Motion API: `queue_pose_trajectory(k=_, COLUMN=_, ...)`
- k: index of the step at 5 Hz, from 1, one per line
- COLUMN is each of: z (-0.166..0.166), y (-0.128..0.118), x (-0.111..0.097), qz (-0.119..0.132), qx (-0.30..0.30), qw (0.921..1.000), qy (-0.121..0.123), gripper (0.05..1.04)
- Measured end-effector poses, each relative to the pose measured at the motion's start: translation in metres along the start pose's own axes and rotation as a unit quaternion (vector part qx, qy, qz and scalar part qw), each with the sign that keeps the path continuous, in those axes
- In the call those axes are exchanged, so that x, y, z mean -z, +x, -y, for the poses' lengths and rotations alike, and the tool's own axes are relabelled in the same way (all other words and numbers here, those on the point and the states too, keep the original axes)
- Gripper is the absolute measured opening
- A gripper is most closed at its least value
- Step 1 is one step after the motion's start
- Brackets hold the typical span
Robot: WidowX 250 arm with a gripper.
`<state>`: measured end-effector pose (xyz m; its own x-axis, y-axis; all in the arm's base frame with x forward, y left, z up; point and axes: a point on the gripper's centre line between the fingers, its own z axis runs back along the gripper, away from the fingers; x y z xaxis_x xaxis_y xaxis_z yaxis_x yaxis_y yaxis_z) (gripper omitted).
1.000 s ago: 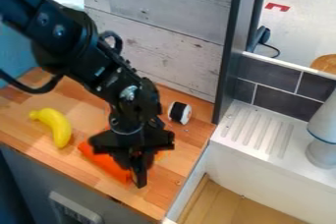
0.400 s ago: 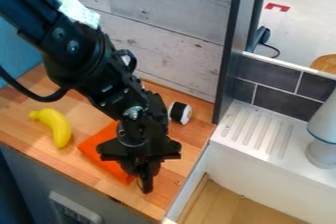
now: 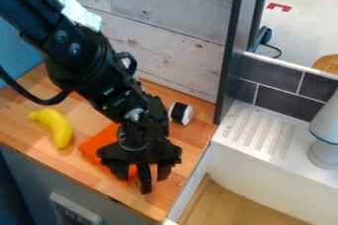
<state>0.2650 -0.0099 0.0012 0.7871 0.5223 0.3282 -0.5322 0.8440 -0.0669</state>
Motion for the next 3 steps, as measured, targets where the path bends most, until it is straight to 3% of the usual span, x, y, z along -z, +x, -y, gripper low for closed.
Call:
queue_pose_trajectory(k=2, z=-0.007, y=0.002, x=0.001, qz=-0.018, qx=-0.020, qw=0.9996, qy=0.002, gripper=1.003)
queue_pose_trajectory(k=3, z=-0.018, y=0.018, x=-0.001, qz=-0.033, qx=-0.055, qw=0.9980, qy=0.000, gripper=1.001)
